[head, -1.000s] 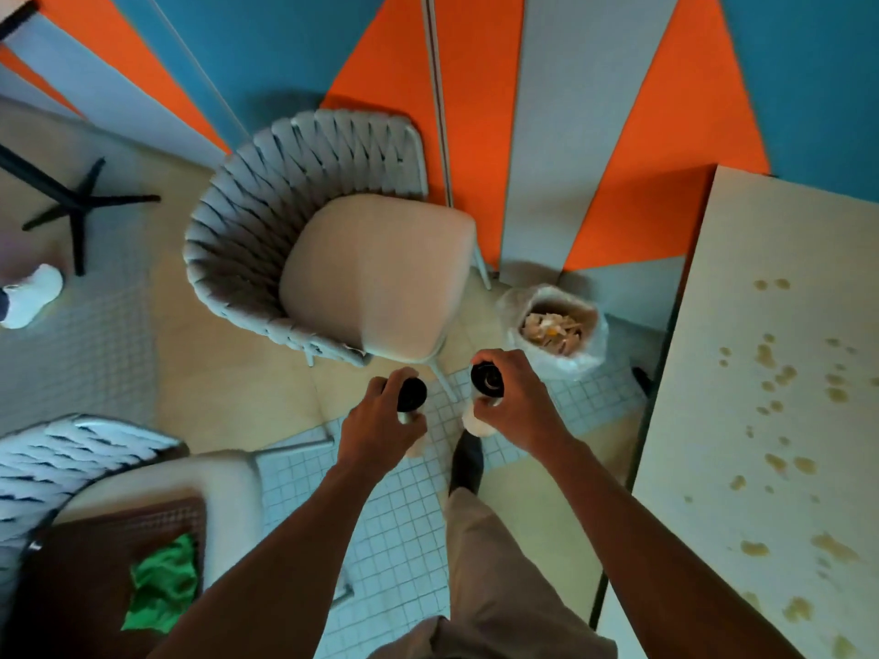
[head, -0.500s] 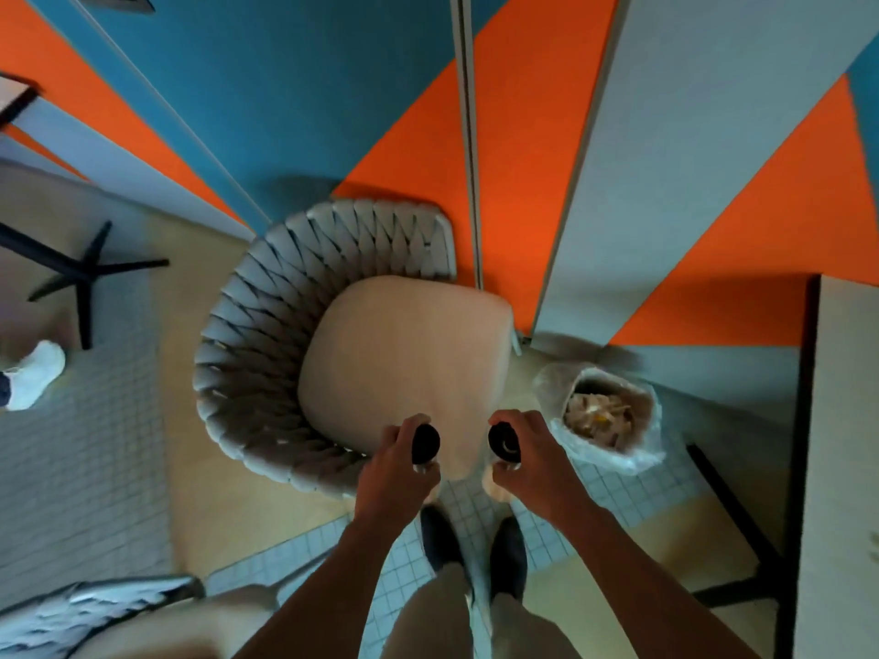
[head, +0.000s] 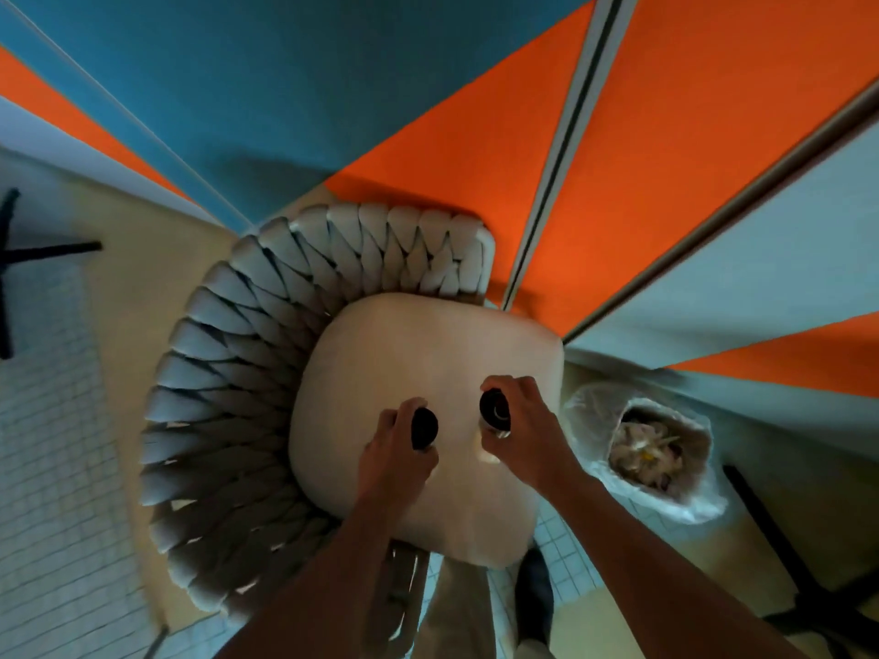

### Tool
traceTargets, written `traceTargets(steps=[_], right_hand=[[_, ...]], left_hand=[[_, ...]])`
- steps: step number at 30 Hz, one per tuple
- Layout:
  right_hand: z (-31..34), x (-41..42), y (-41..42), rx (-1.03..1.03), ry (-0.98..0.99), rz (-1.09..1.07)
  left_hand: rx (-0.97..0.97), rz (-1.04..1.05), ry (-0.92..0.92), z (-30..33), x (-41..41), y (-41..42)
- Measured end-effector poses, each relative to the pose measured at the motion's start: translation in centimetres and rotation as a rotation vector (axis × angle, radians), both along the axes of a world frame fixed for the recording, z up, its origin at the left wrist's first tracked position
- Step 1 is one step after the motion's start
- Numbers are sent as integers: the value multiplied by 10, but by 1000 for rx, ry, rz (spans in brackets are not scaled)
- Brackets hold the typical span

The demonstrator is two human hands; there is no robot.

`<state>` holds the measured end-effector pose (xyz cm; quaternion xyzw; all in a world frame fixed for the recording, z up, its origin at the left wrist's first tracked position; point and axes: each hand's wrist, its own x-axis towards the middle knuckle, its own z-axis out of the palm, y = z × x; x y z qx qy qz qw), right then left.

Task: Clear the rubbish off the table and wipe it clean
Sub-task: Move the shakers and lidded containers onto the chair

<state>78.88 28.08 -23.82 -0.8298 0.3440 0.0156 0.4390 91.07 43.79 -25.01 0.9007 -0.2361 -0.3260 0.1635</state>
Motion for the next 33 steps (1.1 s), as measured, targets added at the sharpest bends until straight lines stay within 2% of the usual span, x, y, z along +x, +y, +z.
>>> traceTargets(steps=[8, 17, 27, 33], right_hand=[[-62, 108, -30, -98, 11, -36], [-107, 156, -40, -197, 88, 30], [-99, 158, -34, -152, 212, 59], [-74, 145, -32, -86, 289, 12]], left_hand=[[-121, 90, -90, -58, 93, -55], [-261, 61, -136, -103, 121, -72], [-217, -29, -56, -93, 127, -72], [-130, 69, 25, -70, 125, -63]])
